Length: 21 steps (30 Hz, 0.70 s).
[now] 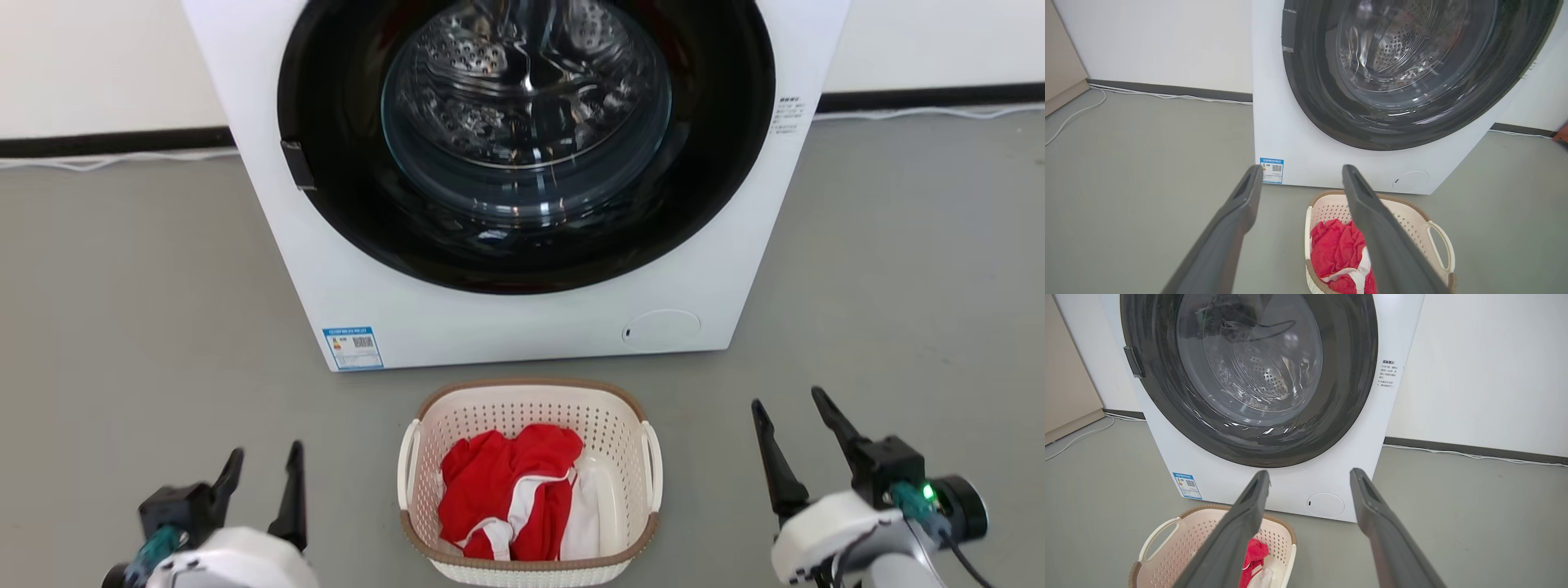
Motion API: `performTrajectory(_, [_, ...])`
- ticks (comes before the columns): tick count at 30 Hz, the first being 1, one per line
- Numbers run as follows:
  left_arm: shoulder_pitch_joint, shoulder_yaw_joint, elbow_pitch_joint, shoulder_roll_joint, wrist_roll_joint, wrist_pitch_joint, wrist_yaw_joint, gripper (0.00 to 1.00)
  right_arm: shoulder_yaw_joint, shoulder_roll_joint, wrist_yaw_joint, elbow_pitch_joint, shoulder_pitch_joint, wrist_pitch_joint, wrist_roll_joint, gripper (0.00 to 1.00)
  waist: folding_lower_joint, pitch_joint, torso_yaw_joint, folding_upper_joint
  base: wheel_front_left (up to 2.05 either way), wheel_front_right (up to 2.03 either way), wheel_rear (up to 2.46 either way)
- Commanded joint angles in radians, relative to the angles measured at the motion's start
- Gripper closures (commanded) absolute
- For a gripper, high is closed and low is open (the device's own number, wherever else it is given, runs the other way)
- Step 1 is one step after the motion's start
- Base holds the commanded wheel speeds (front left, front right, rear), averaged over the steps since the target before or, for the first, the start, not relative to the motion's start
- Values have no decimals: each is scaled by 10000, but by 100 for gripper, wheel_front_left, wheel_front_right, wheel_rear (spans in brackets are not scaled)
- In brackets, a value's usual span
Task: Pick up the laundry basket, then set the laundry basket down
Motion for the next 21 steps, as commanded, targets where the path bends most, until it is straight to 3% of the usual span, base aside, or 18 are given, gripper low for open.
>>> performTrajectory(1, [-163,396,-303,175,87,-60,-20,0,184,-39,46,-332,-47,-137,-59,0,0,-40,0,-1,0,0,0])
performTrajectory(21, [937,1592,-1354,-305,575,-61,-280,0,-186,40,46,-1542,1145,-138,-141,0,0,-270,115,-1,0,0,0])
